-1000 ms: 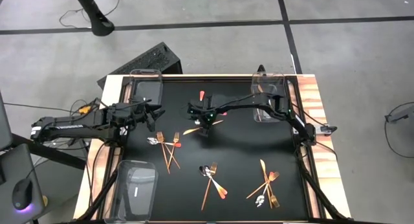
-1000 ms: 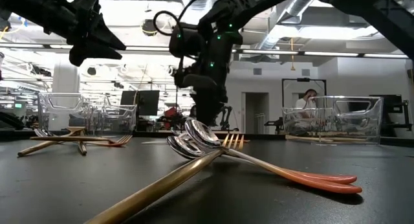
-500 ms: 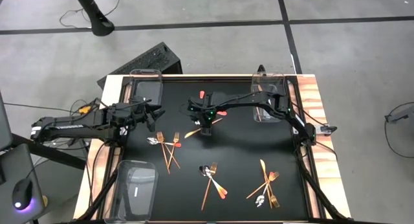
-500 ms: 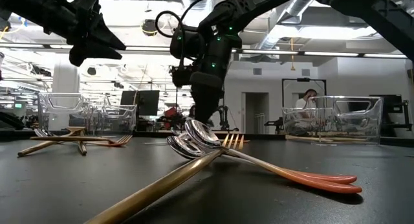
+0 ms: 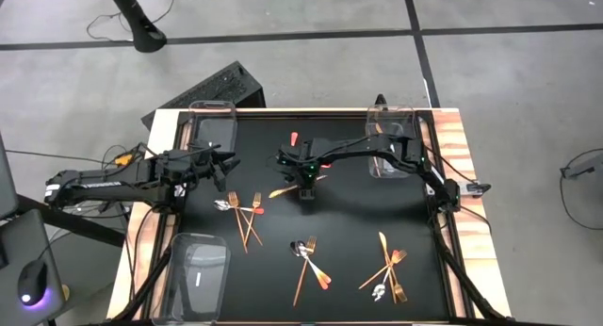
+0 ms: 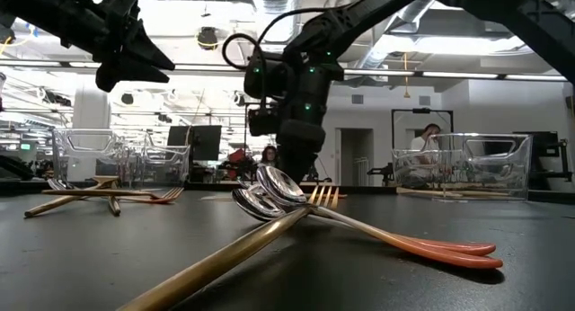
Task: Sort silverware by color (type)
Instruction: Put the gold table knife into the top right transparent bin
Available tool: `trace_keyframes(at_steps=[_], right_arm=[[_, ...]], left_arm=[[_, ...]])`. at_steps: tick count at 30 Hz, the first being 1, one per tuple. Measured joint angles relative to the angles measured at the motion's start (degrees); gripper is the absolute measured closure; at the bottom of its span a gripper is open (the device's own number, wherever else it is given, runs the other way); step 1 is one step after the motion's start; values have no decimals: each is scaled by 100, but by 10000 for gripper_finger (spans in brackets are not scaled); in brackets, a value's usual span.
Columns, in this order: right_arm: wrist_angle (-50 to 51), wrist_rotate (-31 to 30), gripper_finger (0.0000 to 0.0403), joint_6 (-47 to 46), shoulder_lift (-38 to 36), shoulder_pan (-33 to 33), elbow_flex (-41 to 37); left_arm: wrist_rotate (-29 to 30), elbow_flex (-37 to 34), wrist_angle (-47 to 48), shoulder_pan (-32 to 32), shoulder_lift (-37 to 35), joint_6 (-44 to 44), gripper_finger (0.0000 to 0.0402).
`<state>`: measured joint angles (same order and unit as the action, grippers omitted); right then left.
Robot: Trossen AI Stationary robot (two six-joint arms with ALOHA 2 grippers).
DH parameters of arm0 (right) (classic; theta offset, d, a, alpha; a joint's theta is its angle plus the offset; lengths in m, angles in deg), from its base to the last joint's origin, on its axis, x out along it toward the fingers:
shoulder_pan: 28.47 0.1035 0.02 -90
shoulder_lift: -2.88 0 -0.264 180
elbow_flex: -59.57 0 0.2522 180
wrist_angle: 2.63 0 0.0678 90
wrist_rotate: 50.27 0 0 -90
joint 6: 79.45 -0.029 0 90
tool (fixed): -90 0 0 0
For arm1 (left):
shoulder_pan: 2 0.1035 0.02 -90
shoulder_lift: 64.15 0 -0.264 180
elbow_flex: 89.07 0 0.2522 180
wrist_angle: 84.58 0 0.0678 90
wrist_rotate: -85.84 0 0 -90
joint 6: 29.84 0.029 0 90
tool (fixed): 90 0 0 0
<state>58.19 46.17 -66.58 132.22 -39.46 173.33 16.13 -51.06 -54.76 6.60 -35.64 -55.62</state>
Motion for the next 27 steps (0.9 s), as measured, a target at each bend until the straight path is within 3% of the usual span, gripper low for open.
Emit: trace_keyframes(at_steps=[7,15,27], right_arm=[[1,-38,300,-281,-6,36,-57],[46,-86,388,-729,2,105,-63],[738,-8,399,-1614,-341,125,130]], left_arm=[[66,0,0,0,-2,-2,246],[140,0,0,0,-2,-4,246],[138,0,71,0,-2,-58,246]])
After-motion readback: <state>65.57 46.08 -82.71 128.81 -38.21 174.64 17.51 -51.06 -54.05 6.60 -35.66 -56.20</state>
